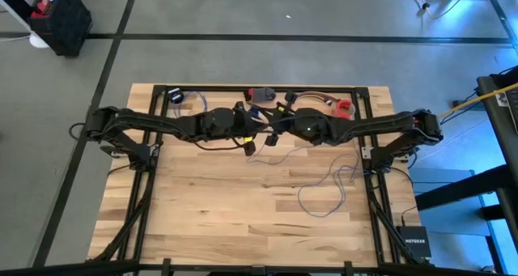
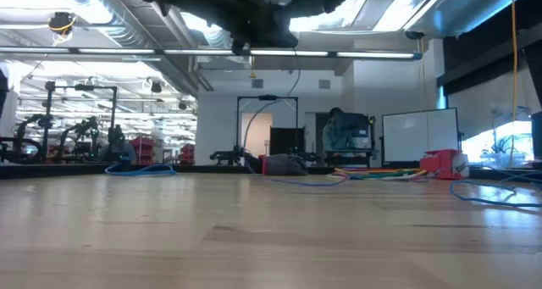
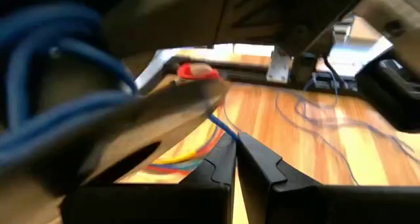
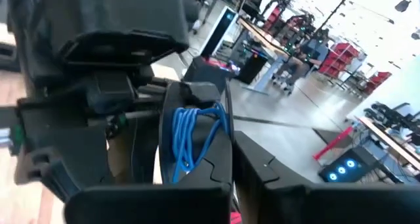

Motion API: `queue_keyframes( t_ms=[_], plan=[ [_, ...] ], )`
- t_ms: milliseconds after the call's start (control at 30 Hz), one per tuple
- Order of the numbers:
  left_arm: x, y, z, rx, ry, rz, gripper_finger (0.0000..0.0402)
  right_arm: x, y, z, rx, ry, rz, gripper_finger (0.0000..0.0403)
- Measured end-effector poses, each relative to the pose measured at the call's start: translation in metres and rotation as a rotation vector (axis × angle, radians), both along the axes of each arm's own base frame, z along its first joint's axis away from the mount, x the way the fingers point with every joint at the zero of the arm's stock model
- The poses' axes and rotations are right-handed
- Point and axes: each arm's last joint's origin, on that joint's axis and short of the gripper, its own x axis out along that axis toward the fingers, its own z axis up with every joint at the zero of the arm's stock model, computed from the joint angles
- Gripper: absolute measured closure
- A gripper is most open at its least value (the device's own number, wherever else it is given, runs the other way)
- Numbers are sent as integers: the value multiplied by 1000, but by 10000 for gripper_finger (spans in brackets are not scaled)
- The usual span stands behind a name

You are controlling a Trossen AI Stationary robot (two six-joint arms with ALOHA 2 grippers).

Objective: Coil cords
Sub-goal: Coil the blue wire on the black spool

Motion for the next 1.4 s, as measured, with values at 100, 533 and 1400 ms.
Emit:
queue_keyframes(
  t_ms=[100, 533, 1400],
  plan=[
    [1, 0, 5, 17, -41, -4, 396, -3, 1, 16, 0, -49, 16, 400],
    [2, -1, 9, 33, -88, -22, 396, -13, 1, 74, -41, -197, 35, 400],
    [-33, 4, 24, 159, 98, 108, 400, -57, 53, 98, -54, -35, 205, 400]
  ],
)
